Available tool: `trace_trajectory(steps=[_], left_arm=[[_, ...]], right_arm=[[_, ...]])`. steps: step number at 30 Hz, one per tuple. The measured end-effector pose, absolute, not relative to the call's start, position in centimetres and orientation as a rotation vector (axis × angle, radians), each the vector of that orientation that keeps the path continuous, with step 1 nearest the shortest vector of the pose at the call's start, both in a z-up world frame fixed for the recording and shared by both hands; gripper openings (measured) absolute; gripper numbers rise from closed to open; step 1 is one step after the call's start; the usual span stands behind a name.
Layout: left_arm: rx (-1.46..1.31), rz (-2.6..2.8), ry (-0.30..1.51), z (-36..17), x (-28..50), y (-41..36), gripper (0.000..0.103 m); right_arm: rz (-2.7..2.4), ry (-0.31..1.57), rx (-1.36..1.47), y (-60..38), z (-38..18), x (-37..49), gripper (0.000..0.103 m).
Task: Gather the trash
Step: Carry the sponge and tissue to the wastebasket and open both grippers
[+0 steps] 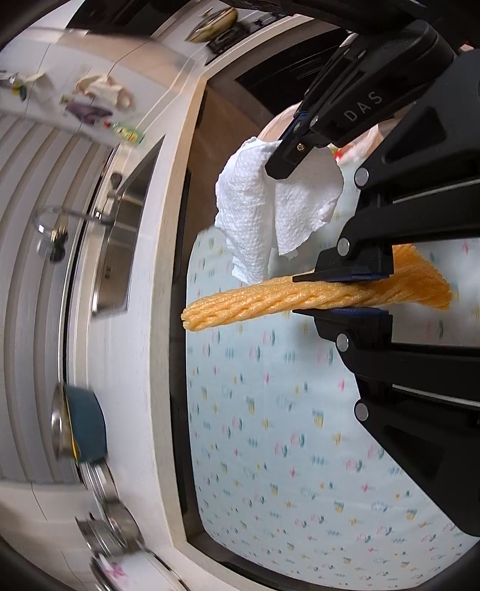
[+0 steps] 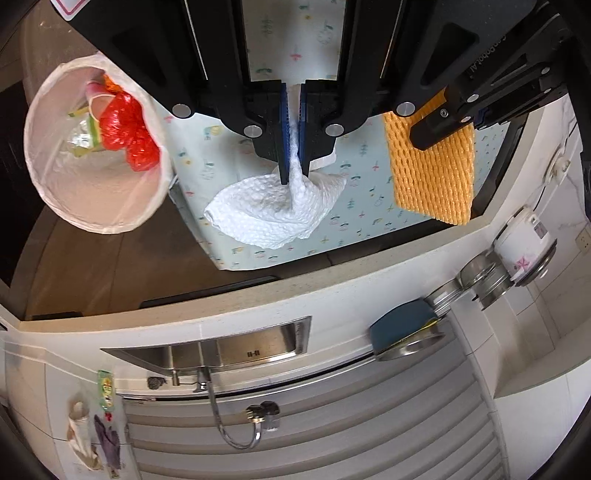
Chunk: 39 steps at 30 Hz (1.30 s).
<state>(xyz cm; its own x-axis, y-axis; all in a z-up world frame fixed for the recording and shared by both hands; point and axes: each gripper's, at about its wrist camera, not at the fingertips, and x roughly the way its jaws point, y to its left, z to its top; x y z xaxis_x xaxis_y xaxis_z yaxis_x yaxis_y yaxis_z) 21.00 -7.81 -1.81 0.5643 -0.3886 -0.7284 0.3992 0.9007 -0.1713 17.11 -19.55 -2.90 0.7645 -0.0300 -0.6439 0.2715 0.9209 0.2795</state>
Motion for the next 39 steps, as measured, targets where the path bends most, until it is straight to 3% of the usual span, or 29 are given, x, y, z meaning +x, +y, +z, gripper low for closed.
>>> trace_trajectory(steps=[23,24,26,27,39], left_arm=[[0.159,-0.816,0.853,-2.3,16.4,-27.4,0.011],[0.156,-0.826,0.843,-2.4,16.3,-27.8,0.013],[0.163,-0.817,0.831,-2.5,16.3,-28.4,0.039],[0.168,-0.813,0.823,-2.5,16.3,-28.7,0.042],[0.164,-0.696,0.797,-3.1,17.4,-27.0,0.043]], right_arm=[[-0.491,0.612,0.542,-38.0,-5.3,3.5,0.004],[-0.494,0.612,0.543,-38.1,-5.3,3.6,0.005],[-0.497,0.612,0.544,-38.4,-5.4,3.7,0.004],[-0.496,0.612,0.544,-38.5,-5.5,3.7,0.004],[-0.436,0.629,0.532,-37.5,-6.3,5.9,0.004]])
